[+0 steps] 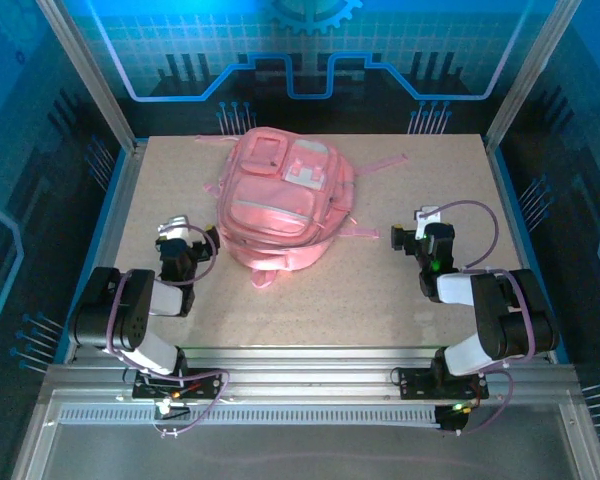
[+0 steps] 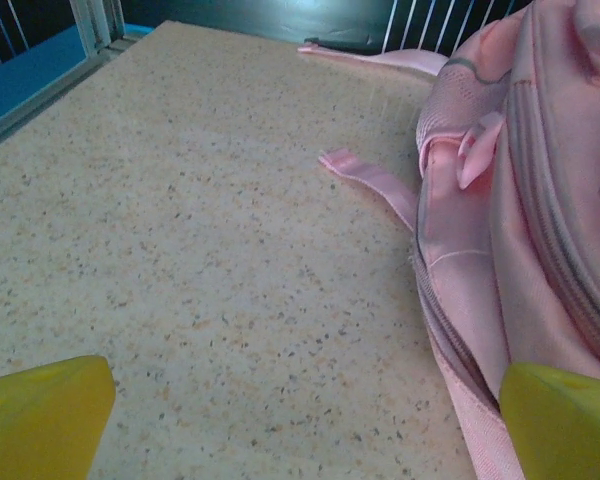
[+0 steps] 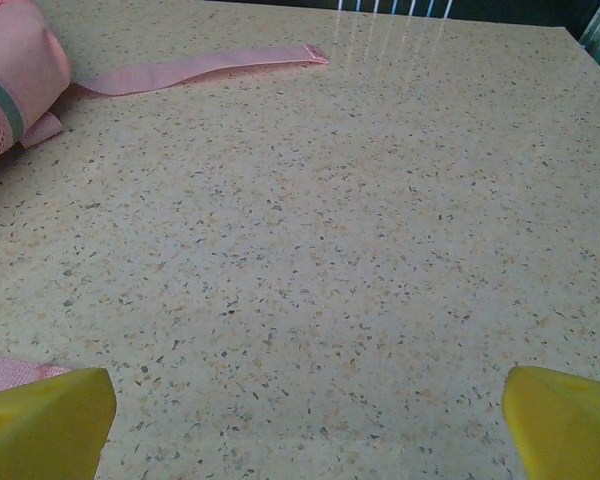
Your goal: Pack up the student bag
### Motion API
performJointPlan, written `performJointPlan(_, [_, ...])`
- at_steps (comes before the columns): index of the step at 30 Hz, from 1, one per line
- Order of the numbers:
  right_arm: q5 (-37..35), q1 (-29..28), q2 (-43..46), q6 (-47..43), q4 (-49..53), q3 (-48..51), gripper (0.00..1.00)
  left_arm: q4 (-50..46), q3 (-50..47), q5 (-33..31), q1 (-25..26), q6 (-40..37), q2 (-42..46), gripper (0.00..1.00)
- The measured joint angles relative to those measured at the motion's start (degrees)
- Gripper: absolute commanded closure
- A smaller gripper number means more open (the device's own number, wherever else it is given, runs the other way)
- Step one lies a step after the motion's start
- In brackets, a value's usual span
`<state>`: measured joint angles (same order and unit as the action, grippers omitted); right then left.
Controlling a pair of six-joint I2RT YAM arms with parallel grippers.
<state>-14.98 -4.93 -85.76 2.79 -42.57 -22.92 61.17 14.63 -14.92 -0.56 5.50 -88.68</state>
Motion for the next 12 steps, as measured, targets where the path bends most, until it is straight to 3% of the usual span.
performJointPlan(12, [-0.1,0.0,0.0,0.0,0.0,0.0,0.0,-3.9,4.9,0.2,1.2,-1.6,0.0,0.01])
